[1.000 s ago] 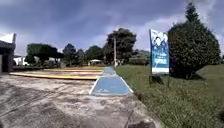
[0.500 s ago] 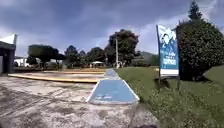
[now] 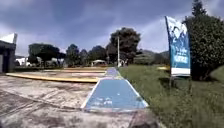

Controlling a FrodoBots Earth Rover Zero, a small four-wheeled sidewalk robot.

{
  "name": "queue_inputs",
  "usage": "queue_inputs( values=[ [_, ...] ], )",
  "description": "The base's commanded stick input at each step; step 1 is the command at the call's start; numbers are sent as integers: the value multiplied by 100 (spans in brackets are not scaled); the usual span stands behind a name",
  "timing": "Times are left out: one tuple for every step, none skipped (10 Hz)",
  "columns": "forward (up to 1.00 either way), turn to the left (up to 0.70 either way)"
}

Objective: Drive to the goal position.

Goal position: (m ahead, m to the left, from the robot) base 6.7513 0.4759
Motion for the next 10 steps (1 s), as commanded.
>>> queue_inputs(
  values=[
    [70,0],
    [70,0],
    [70,0],
    [70,0],
    [70,0],
    [70,0],
    [70,0],
    [70,0],
    [70,0],
    [70,0]
  ],
)
